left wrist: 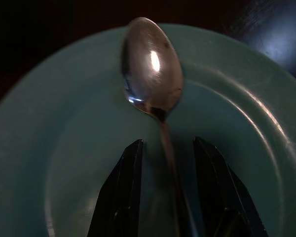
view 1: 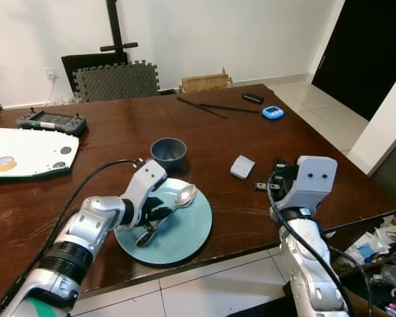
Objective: Setting the table
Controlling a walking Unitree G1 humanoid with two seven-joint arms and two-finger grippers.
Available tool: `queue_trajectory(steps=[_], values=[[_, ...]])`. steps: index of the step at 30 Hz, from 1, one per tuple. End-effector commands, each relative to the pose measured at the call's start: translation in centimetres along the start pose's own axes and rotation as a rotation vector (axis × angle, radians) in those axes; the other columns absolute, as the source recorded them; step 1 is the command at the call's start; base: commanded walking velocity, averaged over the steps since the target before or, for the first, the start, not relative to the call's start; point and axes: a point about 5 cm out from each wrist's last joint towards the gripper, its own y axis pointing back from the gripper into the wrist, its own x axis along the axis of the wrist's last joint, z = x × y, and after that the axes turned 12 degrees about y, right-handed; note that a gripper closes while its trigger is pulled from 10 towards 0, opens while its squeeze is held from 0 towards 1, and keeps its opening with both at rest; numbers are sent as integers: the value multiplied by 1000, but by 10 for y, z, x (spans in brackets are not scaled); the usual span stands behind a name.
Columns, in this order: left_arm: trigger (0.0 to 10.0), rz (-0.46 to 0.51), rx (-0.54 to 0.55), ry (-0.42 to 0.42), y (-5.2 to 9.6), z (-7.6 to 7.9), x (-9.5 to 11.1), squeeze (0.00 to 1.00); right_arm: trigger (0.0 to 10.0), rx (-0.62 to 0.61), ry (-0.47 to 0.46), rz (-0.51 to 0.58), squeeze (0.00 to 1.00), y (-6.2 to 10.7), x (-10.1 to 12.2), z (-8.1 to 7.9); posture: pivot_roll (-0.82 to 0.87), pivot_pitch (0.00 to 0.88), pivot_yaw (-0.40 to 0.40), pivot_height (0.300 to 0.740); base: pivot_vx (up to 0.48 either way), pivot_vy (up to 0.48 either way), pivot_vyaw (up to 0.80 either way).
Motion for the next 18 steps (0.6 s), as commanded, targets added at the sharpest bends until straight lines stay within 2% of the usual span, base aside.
queue_trajectory(steps=[1, 4, 5, 6, 7, 8, 9, 10, 18], values=[[10000, -26, -4, -2, -5, 5, -13, 0, 10000, -7, 10, -16, 0, 3, -3, 2, 40, 144, 53, 740, 0, 0, 0], [9922, -29, -1, -8, -6, 6, -14, 0, 10000, -7, 10, -16, 0, 3, -3, 2, 40, 144, 53, 740, 0, 0, 0], [9373, -31, -4, -14, -7, 8, -16, 0, 10000, -7, 11, -16, 0, 3, -2, 2, 40, 144, 53, 740, 0, 0, 0], [6157, -47, 7, -38, -9, 10, -20, 0, 10000, -7, 11, -16, 0, 3, -3, 2, 40, 142, 52, 740, 0, 0, 0], [6157, -51, 9, -44, -9, 11, -21, 0, 10000, -7, 11, -16, 0, 3, -3, 2, 40, 142, 52, 740, 0, 0, 0], [3569, -54, 27, -52, -10, 10, -22, 0, 10000, -6, 12, -16, 0, 3, -3, 1, 41, 142, 52, 740, 0, 0, 0], [2431, -55, 46, -59, -11, 9, -24, 0, 10000, -6, 12, -16, 0, 2, -3, 1, 41, 141, 50, 740, 0, 0, 0], [0, -56, 61, -64, -11, 8, -25, 0, 10000, -5, 12, -15, 0, 2, -3, 2, 41, 141, 50, 740, 0, 0, 0], [0, -39, 88, -50, -12, 8, -27, 0, 10000, -2, 12, -10, 0, 1, -2, 2, 40, 134, 44, 740, 0, 0, 0]])
